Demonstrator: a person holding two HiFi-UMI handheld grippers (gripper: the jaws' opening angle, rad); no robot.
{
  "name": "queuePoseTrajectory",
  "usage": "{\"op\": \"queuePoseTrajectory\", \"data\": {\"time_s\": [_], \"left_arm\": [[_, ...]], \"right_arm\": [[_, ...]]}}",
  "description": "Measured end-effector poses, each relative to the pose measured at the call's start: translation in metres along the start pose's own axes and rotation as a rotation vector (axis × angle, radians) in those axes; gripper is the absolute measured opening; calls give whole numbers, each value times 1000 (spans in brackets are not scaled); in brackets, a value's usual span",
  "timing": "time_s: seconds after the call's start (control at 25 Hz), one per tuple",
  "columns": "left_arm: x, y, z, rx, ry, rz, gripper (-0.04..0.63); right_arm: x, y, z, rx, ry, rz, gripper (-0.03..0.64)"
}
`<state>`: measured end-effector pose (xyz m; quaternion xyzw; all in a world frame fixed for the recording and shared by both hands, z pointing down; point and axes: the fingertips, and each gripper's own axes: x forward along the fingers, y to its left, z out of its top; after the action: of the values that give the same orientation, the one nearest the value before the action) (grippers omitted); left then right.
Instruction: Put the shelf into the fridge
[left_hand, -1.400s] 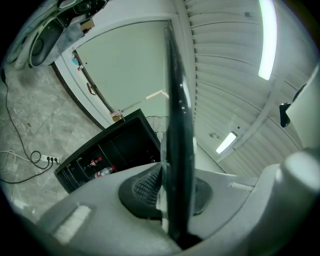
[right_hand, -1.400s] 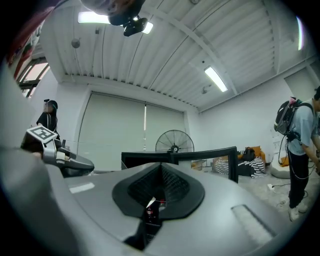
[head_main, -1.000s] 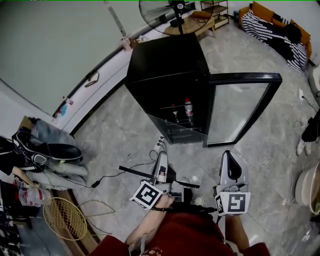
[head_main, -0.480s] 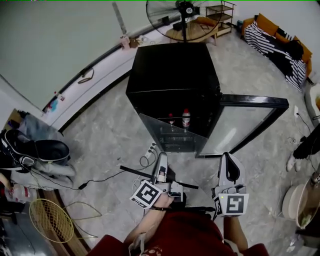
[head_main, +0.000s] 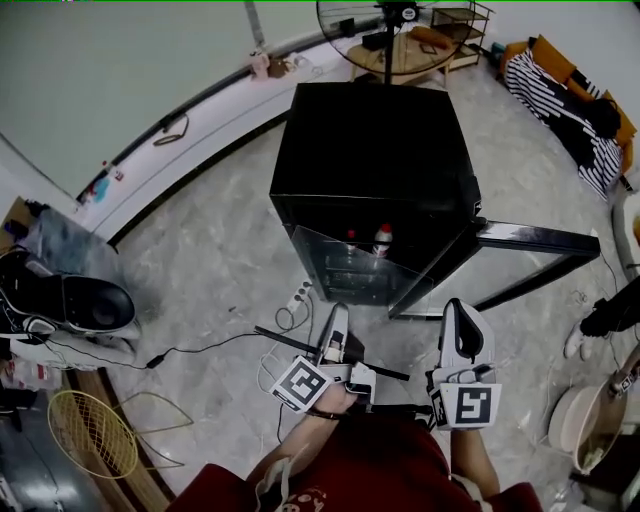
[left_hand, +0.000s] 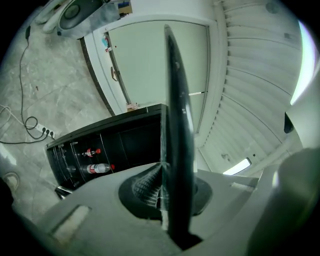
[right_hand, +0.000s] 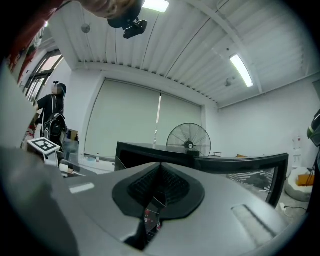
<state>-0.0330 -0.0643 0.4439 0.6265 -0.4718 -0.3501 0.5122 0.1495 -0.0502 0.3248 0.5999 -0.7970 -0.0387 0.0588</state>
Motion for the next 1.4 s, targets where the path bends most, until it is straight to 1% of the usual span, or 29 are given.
{"op": "queuePoseTrajectory", "data": {"time_s": [0.08, 0.12, 0.16, 0.28, 0.32, 0.44, 0.52, 0.72, 0.84, 0.96, 1.12, 1.32, 1.4], "left_arm": [[11, -4, 2, -74, -5, -65, 15], [15, -3, 3, -101, -5, -82, 15], [18, 2, 4, -113, -2, -82, 15], [24, 25, 6, -101, 21, -47, 14], [26, 29, 5, -114, 26, -42, 15], [33, 31, 0, -214, 21, -57, 15], [37, 32, -1, -253, 14, -72, 14], [50, 44, -2, -272, -4, -71, 14], [62, 45, -1, -269, -34, -94, 15], [71, 45, -4, -296, -61, -111, 14], [80, 48, -5, -313, -96, -111, 14], [95, 56, -5, -326, -137, -107, 15], [102, 56, -5, -333, -154, -110, 15]], "right_arm": [[12, 6, -1, 4, 6, -4, 0], [17, 10, -1, 4, 7, -4, 0], [22, 13, -2, -1, 7, -3, 0], [31, 20, -7, -17, 14, -2, 0], [35, 22, -8, -17, 20, -2, 0], [43, 26, -11, -12, 37, -1, 0], [46, 25, -15, -29, 43, 6, 0], [60, 25, -21, -21, 48, 33, 0], [66, 18, -28, -33, 60, 53, 0], [73, 14, -32, -19, 66, 76, 0], [85, 14, -26, -9, 27, 124, 0], [90, 6, -43, -36, 104, 146, 0], [92, 6, -44, -38, 94, 169, 0]]}}
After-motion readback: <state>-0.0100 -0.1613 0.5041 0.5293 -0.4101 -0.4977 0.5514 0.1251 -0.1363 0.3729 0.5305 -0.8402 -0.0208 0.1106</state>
